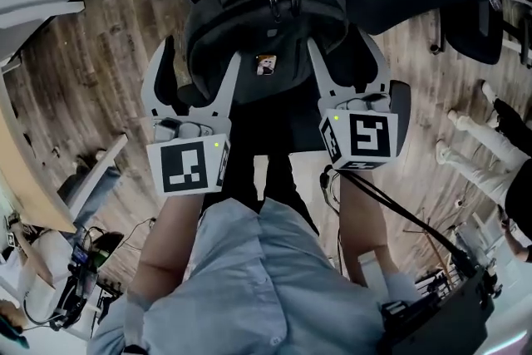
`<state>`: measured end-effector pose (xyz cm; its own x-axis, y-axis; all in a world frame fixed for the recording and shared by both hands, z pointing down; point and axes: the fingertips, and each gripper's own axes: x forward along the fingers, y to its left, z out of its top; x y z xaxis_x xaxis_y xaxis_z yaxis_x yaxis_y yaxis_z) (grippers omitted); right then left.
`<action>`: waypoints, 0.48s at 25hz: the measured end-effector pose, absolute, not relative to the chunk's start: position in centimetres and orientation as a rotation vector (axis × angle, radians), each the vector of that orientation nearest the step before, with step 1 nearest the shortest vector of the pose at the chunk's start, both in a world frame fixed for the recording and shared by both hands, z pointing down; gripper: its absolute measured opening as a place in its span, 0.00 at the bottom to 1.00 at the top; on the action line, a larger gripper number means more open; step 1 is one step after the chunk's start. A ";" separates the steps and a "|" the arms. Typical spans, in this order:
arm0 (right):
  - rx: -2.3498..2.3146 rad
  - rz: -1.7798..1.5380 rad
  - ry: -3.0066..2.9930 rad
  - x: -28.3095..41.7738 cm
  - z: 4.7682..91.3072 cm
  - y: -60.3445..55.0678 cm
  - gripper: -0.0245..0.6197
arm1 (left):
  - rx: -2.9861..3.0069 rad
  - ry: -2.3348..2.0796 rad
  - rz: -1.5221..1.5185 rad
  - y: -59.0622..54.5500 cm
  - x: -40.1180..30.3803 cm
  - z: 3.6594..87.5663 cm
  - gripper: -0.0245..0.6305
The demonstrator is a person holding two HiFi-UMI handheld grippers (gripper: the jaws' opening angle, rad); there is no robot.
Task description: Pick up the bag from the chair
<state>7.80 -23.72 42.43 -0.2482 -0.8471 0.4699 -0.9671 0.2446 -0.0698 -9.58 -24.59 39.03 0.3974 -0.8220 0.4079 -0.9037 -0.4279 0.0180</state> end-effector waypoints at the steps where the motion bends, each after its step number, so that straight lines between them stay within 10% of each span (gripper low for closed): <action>1: 1.655 0.496 -2.183 7.8 43.0 -24.1 0.48 | 2.422 -1.504 0.514 -24.9 -9.6 39.6 0.61; 12: 1.411 0.346 -2.246 7.7 45.9 -28.2 0.65 | 2.455 -1.336 0.535 -27.1 -8.1 43.1 0.66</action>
<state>7.71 -28.21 45.87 -0.3663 -0.7804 0.5068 -0.8966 0.4416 0.0320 -8.07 -27.07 43.06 0.4998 -0.7374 0.4543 -0.8471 -0.5254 0.0792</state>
